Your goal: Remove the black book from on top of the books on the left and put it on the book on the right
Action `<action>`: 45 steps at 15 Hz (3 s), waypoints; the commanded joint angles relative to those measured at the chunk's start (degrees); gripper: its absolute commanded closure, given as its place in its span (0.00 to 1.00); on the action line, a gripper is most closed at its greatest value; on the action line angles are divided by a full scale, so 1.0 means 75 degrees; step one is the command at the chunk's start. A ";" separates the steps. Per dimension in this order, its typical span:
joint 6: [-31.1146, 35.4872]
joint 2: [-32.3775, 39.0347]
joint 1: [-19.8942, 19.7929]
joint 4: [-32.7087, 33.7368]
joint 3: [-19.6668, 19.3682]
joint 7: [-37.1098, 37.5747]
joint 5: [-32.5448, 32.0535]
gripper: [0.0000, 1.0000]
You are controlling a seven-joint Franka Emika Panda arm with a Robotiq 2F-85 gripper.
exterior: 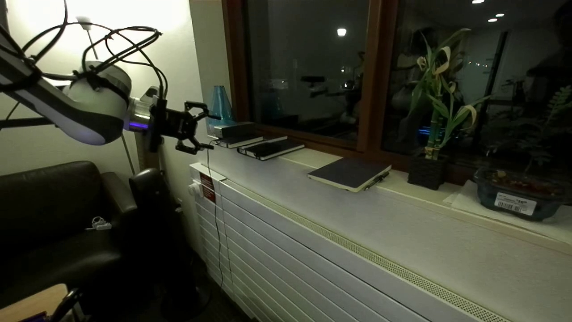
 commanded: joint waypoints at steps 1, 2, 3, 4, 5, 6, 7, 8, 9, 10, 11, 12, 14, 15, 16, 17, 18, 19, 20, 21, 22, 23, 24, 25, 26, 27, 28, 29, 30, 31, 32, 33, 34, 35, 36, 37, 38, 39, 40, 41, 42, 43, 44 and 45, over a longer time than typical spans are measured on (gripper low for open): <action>-0.0040 0.0283 0.0029 0.0042 -0.0061 0.0846 -0.0905 0.00; -0.0118 0.0405 0.0034 0.0084 -0.0057 0.1103 -0.1172 0.00; -0.0176 0.0517 0.0041 0.0116 -0.0058 0.1336 -0.1417 0.00; -0.0264 0.0643 0.0054 0.0153 -0.0046 0.1573 -0.1668 0.00; -0.0332 0.0762 0.0060 0.0184 -0.0039 0.1767 -0.1872 0.00; -0.0411 0.0880 0.0068 0.0221 -0.0023 0.1935 -0.2060 0.00; -0.0471 0.0994 0.0068 0.0261 -0.0013 0.2087 -0.2208 0.00; -0.0535 0.1085 0.0069 0.0293 0.0003 0.2216 -0.2332 0.00; -0.0611 0.1192 0.0067 0.0322 0.0020 0.2361 -0.2472 0.00; -0.0755 0.1287 0.0070 0.0343 0.0046 0.2613 -0.2702 0.00; -0.0913 0.1406 0.0069 0.0362 0.0068 0.2825 -0.2900 0.00; -0.1055 0.1518 0.0063 0.0381 0.0082 0.3034 -0.3082 0.00; -0.1371 0.1723 0.0052 0.0387 0.0104 0.3379 -0.3405 0.00; -0.1520 0.1805 0.0048 0.0379 0.0115 0.3529 -0.3544 0.00; -0.1638 0.1896 0.0044 0.0379 0.0125 0.3637 -0.3666 0.00; -0.1758 0.1966 0.0040 0.0364 0.0134 0.3741 -0.3775 0.00; -0.1856 0.2039 0.0032 0.0354 0.0140 0.3811 -0.3877 0.00; -0.1950 0.2100 0.0024 0.0339 0.0146 0.3898 -0.3971 0.00; -0.2033 0.2149 0.0018 0.0330 0.0155 0.3938 -0.4020 0.00; -0.2101 0.2195 0.0013 0.0325 0.0161 0.3972 -0.4096 0.00; -0.2167 0.2239 0.0009 0.0330 0.0167 0.4007 -0.4154 0.00; -0.2248 0.2278 0.0007 0.0351 0.0175 0.4037 -0.4195 0.00; -0.2300 0.2304 0.0004 0.0364 0.0182 0.4051 -0.4204 0.00; -0.2346 0.2320 0.0003 0.0381 0.0190 0.4051 -0.4201 0.00; -0.2374 0.2313 0.0006 0.0390 0.0200 0.4033 -0.4173 0.00; -0.2372 0.2299 0.0011 0.0413 0.0215 0.3985 -0.4078 0.00; -0.2386 0.2300 0.0022 0.0441 0.0235 0.3965 -0.4037 0.00; -0.2386 0.2300 0.0042 0.0473 0.0264 0.3942 -0.3999 0.00; -0.2381 0.2304 0.0051 0.0502 0.0285 0.3934 -0.3991 0.00; -0.2375 0.2310 0.0058 0.0532 0.0308 0.3929 -0.3990 0.00; -0.2378 0.2322 0.0067 0.0556 0.0330 0.3929 -0.3993 0.00; -0.2379 0.2336 0.0077 0.0580 0.0350 0.3924 -0.3995 0.00; -0.2379 0.2346 0.0084 0.0598 0.0371 0.3923 -0.4008 0.00; -0.2379 0.2363 0.0089 0.0615 0.0392 0.3915 -0.4016 0.00; -0.2384 0.2386 0.0094 0.0637 0.0413 0.3904 -0.4018 0.00; -0.2386 0.2406 0.0097 0.0658 0.0433 0.3902 -0.4021 0.00; -0.2380 0.2429 0.0099 0.0686 0.0451 0.3899 -0.4024 0.00; -0.2377 0.2448 0.0100 0.0713 0.0466 0.3897 -0.4025 0.00; -0.2373 0.2464 0.0100 0.0736 0.0479 0.3899 -0.4036 0.00; -0.2375 0.2483 0.0100 0.0758 0.0488 0.3891 -0.4044 0.14; -0.2366 0.2498 0.0100 0.0783 0.0496 0.3889 -0.4051 0.26; -0.2364 0.2512 0.0100 0.0804 0.0504 0.3880 -0.4049 0.33; -0.2361 0.2524 0.0101 0.0820 0.0512 0.3877 -0.4049 0.40; -0.2360 0.2534 0.0101 0.0832 0.0519 0.3874 -0.4048 0.47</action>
